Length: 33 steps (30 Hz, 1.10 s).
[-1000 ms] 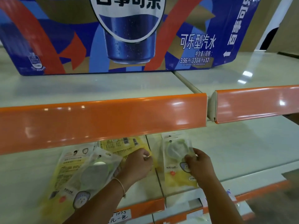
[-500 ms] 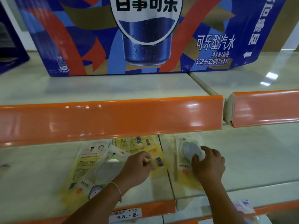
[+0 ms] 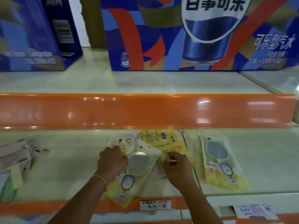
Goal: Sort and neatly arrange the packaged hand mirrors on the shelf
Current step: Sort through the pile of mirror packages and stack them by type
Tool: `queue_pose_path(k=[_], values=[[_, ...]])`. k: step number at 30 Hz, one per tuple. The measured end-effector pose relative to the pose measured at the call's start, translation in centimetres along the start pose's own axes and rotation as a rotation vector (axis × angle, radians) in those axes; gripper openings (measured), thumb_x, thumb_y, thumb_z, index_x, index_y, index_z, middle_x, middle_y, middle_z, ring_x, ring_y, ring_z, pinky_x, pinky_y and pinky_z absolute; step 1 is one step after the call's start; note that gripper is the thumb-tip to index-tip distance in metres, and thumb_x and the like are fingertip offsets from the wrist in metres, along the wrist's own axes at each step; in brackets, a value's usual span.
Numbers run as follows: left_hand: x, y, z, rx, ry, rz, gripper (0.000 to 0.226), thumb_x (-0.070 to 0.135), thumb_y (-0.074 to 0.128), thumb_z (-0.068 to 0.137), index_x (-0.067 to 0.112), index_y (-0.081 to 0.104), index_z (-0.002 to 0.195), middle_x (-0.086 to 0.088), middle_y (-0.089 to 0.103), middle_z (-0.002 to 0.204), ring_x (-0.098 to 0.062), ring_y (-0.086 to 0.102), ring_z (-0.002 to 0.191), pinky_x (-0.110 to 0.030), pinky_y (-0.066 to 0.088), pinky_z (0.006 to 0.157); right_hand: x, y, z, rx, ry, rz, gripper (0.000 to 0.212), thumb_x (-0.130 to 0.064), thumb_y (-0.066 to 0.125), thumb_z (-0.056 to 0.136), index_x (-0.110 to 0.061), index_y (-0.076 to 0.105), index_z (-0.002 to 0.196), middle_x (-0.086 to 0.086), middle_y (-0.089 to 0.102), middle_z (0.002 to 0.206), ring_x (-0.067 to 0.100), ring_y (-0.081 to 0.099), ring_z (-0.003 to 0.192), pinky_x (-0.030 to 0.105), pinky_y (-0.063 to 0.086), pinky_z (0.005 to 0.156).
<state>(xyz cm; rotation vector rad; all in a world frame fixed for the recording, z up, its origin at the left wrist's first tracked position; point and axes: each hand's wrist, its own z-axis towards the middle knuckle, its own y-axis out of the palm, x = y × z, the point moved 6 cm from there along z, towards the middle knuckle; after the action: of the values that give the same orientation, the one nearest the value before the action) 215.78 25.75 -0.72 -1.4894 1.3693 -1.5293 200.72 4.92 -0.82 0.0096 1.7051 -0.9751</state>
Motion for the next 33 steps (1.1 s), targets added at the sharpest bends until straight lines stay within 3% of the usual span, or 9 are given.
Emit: queue_pose_path(k=[5,10,12,17,22,26,29,31,33], values=[[-1.8,0.0,-0.7,-0.137,0.010,-0.173,0.040,0.048,0.052,0.076,0.016,0.055,0.099,-0.010,0.061,0.097,-0.028,0.067,0.077,-0.036,0.058,0.068,-0.9,4.8,-1.7,-0.112,0.208,0.155,0.042,-0.027,0.064,0.084,-0.019,0.056,0.125,-0.004,0.064,0.108,0.021,0.067,0.090,0.040,0.058,0.079],[-2.0,-0.6,-1.5,-0.241,0.071,-0.352,0.022,0.032,0.061,0.083,0.014,0.052,0.091,-0.001,0.064,0.080,-0.013,0.065,0.062,-0.025,0.048,0.045,-2.0,7.1,-3.4,-0.102,0.374,0.285,0.050,-0.023,0.067,0.084,-0.018,0.049,0.131,0.001,0.057,0.110,0.021,0.065,0.092,0.039,0.058,0.080],[-2.1,-0.6,-1.9,-0.313,0.079,-0.492,0.015,0.025,0.064,0.083,0.015,0.055,0.089,-0.003,0.065,0.083,-0.016,0.067,0.065,-0.027,0.053,0.048,-2.4,7.3,-4.2,-0.046,0.413,0.364,0.051,-0.022,0.068,0.082,-0.018,0.049,0.129,0.003,0.061,0.110,0.023,0.065,0.091,0.038,0.057,0.077],[-2.2,-0.9,-2.2,-0.410,0.189,-0.612,0.012,0.024,0.068,0.085,0.017,0.061,0.078,0.000,0.061,0.071,-0.012,0.059,0.061,-0.019,0.041,0.047,-2.5,7.9,-5.8,0.027,0.550,0.510,0.057,-0.025,0.070,0.079,-0.013,0.049,0.130,0.013,0.065,0.107,0.027,0.061,0.073,0.031,0.046,0.057],[-3.1,-1.0,-2.8,-0.468,0.176,-0.732,0.015,0.024,0.067,0.086,0.009,0.067,0.090,-0.010,0.068,0.084,-0.021,0.065,0.074,-0.033,0.050,0.064,-4.0,8.2,-7.6,0.004,0.479,0.568,0.011,-0.013,0.063,0.089,-0.009,0.070,0.096,0.014,0.069,0.079,0.025,0.057,0.057,0.027,0.043,0.049],[-3.7,-0.8,-2.6,-0.512,0.107,-0.784,0.029,0.032,0.063,0.089,0.017,0.062,0.065,-0.004,0.050,0.064,-0.015,0.048,0.061,-0.027,0.035,0.061,-4.1,8.0,-7.2,0.038,0.431,0.659,0.006,-0.017,0.068,0.085,-0.015,0.073,0.089,0.022,0.072,0.087,0.033,0.063,0.069,0.051,0.052,0.064],[-3.7,-0.7,-2.4,-0.599,0.012,-0.960,0.017,0.029,0.066,0.090,0.019,0.075,0.079,-0.008,0.073,0.086,-0.020,0.067,0.081,-0.031,0.049,0.073,-4.4,7.8,-6.9,0.035,0.435,0.649,0.026,-0.029,0.076,0.077,-0.008,0.071,0.091,0.018,0.071,0.081,0.031,0.058,0.068,0.049,0.049,0.066],[-3.6,-0.2,-2.6,-0.664,-0.055,-1.022,0.017,0.026,0.067,0.089,0.012,0.075,0.095,-0.008,0.075,0.097,-0.025,0.070,0.092,-0.041,0.053,0.086,-4.6,7.8,-6.5,0.008,0.424,0.656,0.046,-0.041,0.079,0.068,-0.005,0.069,0.094,0.016,0.062,0.075,0.027,0.048,0.066,0.040,0.042,0.060],[-4.0,0.3,-2.5,-0.618,-0.070,-0.960,0.021,0.028,0.068,0.088,0.011,0.072,0.099,-0.006,0.075,0.097,-0.025,0.069,0.091,-0.042,0.052,0.086,-4.6,7.8,-6.0,-0.018,0.404,0.628,0.047,-0.039,0.079,0.072,-0.003,0.067,0.100,0.014,0.057,0.071,0.023,0.044,0.063,0.033,0.037,0.055]])
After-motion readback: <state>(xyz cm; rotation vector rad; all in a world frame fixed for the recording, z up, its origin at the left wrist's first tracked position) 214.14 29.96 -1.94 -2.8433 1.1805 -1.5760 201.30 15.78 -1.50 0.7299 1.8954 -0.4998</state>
